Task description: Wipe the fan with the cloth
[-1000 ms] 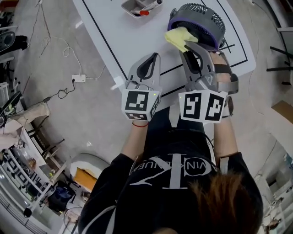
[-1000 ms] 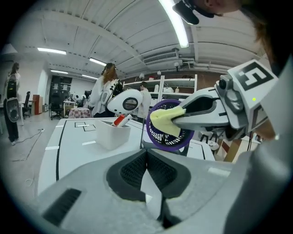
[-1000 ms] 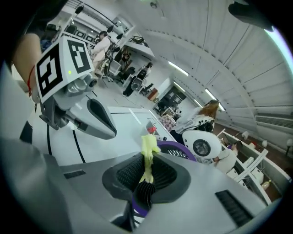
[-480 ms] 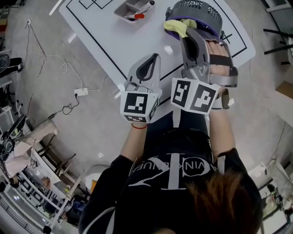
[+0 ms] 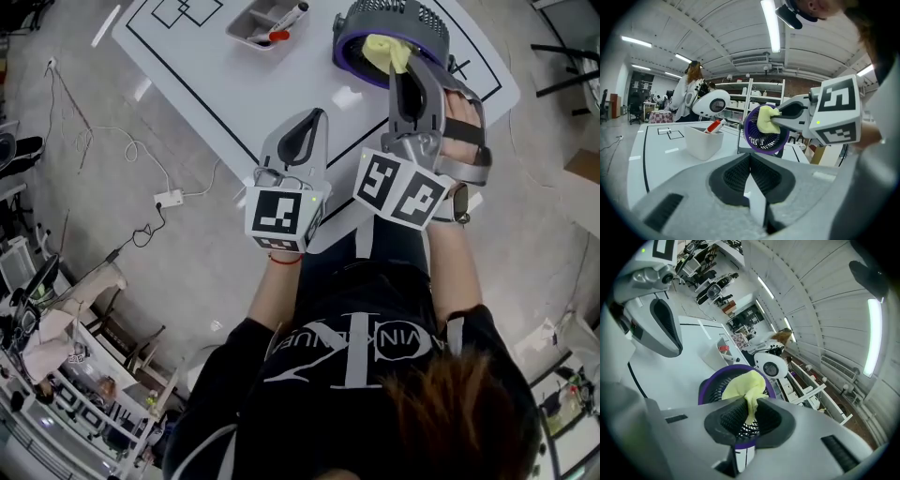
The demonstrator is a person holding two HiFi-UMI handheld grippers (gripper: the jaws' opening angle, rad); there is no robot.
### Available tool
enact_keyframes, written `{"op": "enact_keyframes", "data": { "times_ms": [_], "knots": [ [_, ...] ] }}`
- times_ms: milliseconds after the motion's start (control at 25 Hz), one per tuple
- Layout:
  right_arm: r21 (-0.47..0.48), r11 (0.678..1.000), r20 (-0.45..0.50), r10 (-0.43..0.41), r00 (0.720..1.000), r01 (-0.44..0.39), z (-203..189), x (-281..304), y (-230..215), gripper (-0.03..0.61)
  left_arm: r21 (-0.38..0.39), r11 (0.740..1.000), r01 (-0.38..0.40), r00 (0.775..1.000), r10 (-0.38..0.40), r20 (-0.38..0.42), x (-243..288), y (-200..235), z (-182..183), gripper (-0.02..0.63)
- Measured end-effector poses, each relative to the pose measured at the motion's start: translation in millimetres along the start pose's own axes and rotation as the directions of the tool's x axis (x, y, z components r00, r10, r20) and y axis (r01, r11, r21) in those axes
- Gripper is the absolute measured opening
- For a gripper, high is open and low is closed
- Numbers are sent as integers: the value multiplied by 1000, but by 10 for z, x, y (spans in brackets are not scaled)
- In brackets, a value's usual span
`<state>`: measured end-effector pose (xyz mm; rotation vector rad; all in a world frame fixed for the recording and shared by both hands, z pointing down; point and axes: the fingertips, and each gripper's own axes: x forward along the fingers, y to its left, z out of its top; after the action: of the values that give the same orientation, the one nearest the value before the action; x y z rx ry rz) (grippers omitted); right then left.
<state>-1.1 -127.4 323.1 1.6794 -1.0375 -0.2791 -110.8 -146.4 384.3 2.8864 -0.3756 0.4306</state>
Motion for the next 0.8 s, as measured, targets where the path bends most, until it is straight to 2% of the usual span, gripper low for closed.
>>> {"op": "enact_keyframes", "data": {
  "times_ms": [360, 800],
  "knots": [
    [42, 999, -62, -11, 998, 14, -250, -86, 45, 32, 11, 999, 32, 999, -32, -3, 39, -10, 31, 6],
    [123, 991, -114, 62, 992, -48, -488, -131, 253, 28, 19, 998, 61, 998, -61, -14, 100, -46, 13, 6]
  ]
}}
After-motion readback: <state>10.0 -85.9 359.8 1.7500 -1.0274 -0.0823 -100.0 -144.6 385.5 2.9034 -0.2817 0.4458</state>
